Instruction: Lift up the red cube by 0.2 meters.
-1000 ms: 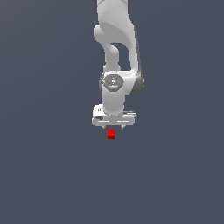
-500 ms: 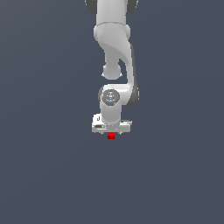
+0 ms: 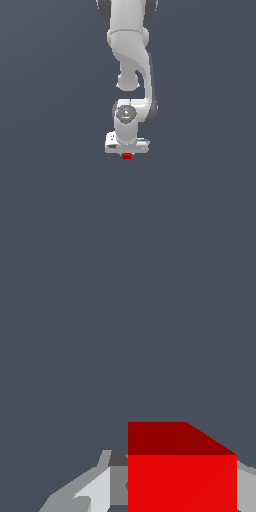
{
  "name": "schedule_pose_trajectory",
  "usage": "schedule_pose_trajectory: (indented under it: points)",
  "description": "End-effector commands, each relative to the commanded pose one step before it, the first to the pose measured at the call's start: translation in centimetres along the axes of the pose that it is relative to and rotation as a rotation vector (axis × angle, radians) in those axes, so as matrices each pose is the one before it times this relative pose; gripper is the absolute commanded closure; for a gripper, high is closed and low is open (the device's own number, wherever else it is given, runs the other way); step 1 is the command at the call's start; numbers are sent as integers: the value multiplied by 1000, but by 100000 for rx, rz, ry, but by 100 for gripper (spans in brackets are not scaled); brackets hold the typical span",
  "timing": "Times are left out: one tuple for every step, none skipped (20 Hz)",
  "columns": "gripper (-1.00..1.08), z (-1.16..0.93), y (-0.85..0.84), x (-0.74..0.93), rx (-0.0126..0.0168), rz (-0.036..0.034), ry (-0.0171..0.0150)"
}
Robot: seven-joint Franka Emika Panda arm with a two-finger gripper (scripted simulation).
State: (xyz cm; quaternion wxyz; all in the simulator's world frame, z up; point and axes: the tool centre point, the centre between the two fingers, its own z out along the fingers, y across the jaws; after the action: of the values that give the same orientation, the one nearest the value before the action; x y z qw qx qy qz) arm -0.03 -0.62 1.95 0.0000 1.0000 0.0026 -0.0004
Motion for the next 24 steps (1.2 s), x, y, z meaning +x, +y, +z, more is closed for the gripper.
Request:
schedule_pose_trajectory:
  points:
    - [108, -23, -1, 27, -3, -4, 52]
    - [108, 0, 0, 0, 0, 0, 0]
    - [108, 0, 0, 0, 0, 0, 0]
    - [108, 0, 0, 0, 0, 0, 0]
    - [108, 0, 0, 0, 0, 0, 0]
    - [108, 0, 0, 0, 0, 0, 0]
    - [108, 0, 0, 0, 0, 0, 0]
    - [108, -6, -1, -17, 0, 0, 0]
    - [108, -28, 0, -1, 0, 0, 0]
    - [108, -84, 0, -3, 0, 0, 0]
    - [108, -140, 0, -5, 0, 0, 0]
    - [108, -196, 0, -7, 0, 0, 0]
    - [108, -253, 0, -9, 0, 0, 0]
    - [108, -310, 0, -11, 0, 0, 0]
    - [108, -368, 0, -13, 0, 0, 0]
    - [108, -427, 0, -14, 0, 0, 0]
    - [108, -488, 0, -16, 0, 0, 0]
    - [108, -550, 0, -18, 0, 0, 0]
    - [108, -613, 0, -19, 0, 0, 0]
    - [108, -679, 0, -20, 0, 0, 0]
    - [108, -745, 0, -21, 0, 0, 0]
    - [108, -808, 0, -22, 0, 0, 0]
    - [108, -867, 0, -21, 0, 0, 0]
    - [108, -922, 0, -21, 0, 0, 0]
